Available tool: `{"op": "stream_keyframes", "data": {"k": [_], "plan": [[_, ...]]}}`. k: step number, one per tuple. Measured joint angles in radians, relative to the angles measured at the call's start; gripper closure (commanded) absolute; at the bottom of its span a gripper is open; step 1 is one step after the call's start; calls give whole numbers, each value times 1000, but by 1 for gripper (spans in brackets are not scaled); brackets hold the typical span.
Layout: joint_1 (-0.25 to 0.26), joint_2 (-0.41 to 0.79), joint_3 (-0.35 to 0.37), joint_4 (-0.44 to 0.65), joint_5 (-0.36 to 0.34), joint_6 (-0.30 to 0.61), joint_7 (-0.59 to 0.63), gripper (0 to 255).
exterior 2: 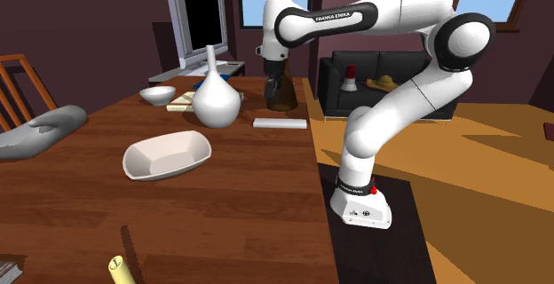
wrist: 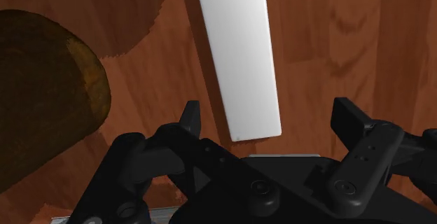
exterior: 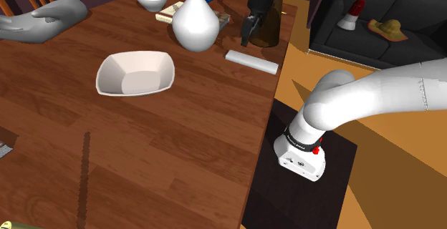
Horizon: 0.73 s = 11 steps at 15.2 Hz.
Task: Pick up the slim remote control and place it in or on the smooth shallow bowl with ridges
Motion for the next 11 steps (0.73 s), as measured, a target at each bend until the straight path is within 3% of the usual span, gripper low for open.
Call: {"op": "stream_keyframes", "data": {"k": [4, 11], "plan": [[-19, -2, -45, -93, -7, 37, -29, 0], [-23, 14, -56, -183, -11, 134, -34, 0]]}}
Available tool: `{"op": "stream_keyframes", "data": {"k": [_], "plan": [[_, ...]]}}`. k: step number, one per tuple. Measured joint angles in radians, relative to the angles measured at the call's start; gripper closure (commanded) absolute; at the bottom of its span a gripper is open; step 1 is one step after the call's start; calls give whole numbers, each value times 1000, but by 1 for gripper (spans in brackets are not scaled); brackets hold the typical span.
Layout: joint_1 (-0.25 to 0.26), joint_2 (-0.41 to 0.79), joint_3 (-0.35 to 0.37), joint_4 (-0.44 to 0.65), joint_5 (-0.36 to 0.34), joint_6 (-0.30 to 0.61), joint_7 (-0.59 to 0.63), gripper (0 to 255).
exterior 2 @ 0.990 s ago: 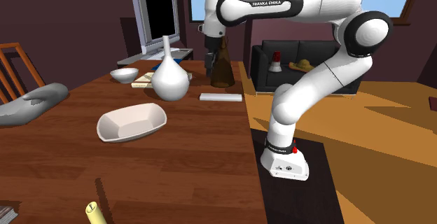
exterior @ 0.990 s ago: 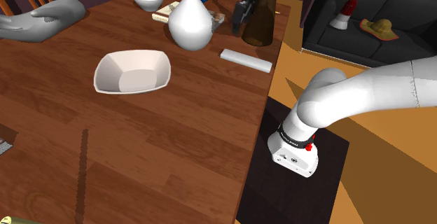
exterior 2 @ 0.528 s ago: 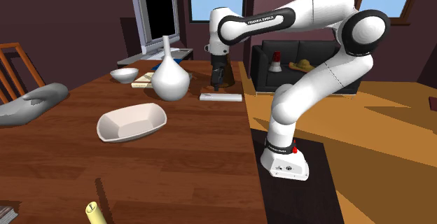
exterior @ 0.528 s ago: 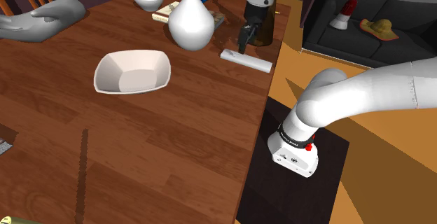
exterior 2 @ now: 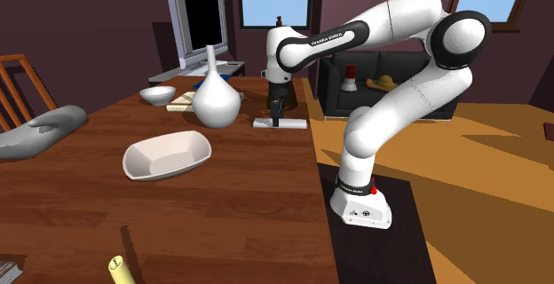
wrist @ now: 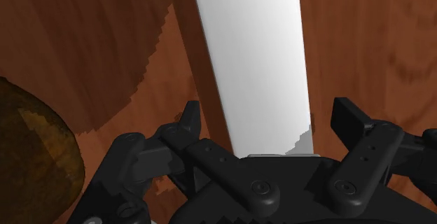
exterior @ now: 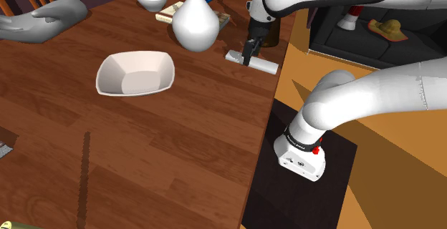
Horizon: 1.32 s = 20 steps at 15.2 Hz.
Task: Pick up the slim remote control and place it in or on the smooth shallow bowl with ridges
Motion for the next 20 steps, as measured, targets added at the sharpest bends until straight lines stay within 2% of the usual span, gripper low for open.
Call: {"op": "stream_keyframes", "data": {"k": [7, 8, 20], "plan": [[0, -1, 0, -17, 0, 17, 1, 0], [0, -1, 0, -17, 0, 17, 1, 255], [0, -7, 1, -4, 0, -3, 0, 255]]}}
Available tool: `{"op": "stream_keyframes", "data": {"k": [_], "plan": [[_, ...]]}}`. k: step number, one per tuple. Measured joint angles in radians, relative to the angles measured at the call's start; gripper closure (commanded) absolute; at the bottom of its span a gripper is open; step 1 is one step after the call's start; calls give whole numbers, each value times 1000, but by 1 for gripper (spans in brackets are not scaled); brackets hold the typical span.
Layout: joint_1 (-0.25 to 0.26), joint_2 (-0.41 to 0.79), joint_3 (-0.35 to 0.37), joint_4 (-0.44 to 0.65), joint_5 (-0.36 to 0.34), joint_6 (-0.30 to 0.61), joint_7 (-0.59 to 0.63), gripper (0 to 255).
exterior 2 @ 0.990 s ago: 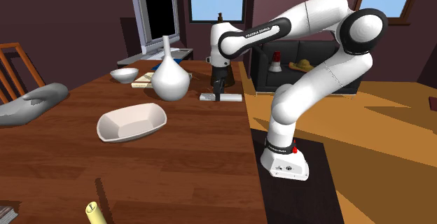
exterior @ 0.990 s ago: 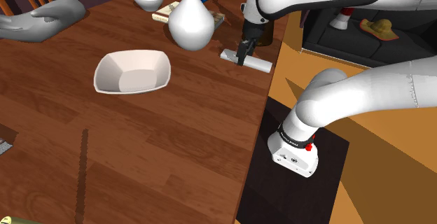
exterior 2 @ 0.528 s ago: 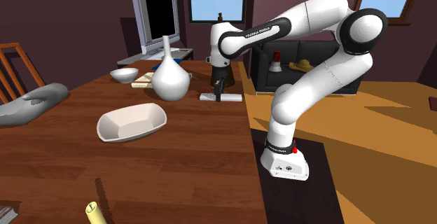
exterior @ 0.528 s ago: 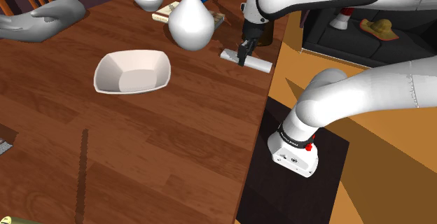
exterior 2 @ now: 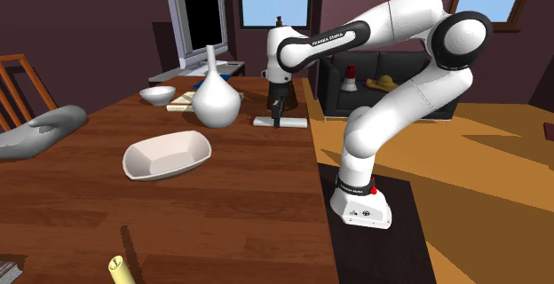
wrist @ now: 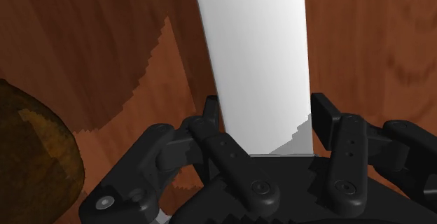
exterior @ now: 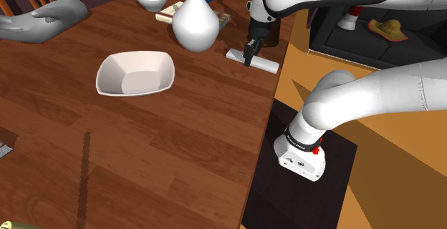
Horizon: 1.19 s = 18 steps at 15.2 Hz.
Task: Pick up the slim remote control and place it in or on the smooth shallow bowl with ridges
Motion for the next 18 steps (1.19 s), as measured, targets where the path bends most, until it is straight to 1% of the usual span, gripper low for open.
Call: {"op": "stream_keyframes", "data": {"k": [18], "plan": [[5, -6, 12, 235, 11, -241, 2, 255]]}}
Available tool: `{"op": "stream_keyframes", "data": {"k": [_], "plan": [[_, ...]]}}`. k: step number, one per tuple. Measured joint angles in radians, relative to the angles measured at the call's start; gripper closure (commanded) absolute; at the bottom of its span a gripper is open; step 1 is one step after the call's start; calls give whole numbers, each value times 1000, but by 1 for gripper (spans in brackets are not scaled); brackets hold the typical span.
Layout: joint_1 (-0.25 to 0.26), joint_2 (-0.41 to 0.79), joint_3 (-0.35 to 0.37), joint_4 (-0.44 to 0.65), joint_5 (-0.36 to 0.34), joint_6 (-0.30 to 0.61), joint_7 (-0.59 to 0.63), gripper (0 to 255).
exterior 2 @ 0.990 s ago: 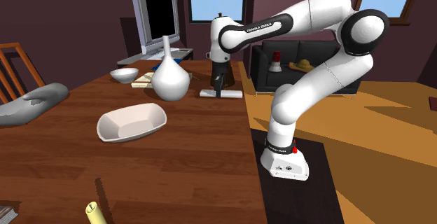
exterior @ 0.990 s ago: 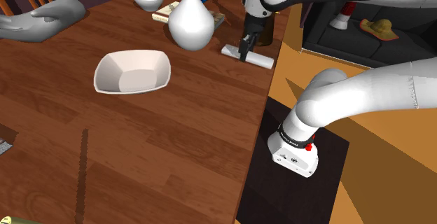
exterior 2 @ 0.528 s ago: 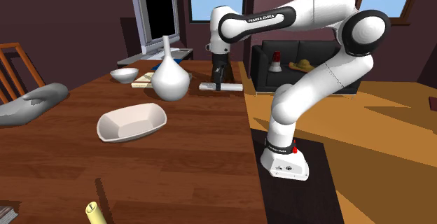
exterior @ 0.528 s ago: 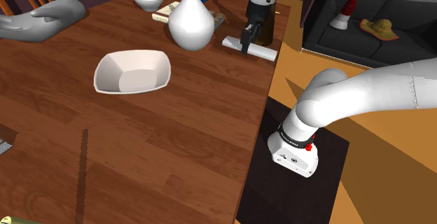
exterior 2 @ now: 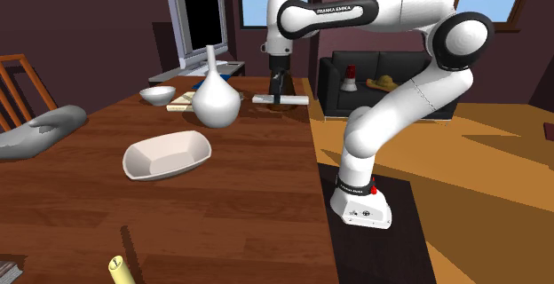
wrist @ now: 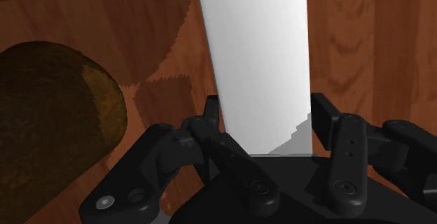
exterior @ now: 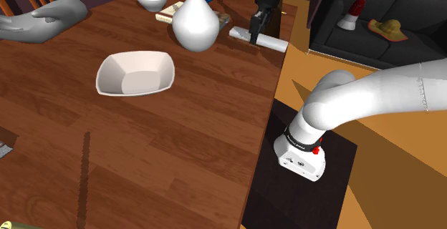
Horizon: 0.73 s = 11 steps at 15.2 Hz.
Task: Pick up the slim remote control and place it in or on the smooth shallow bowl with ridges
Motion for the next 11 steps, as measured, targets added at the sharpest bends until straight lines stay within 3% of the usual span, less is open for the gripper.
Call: {"op": "stream_keyframes", "data": {"k": [5, 11], "plan": [[5, 23, 9, 72, 7, -49, 8, 255], [54, 130, 122, 140, 82, -8, 134, 255]]}}
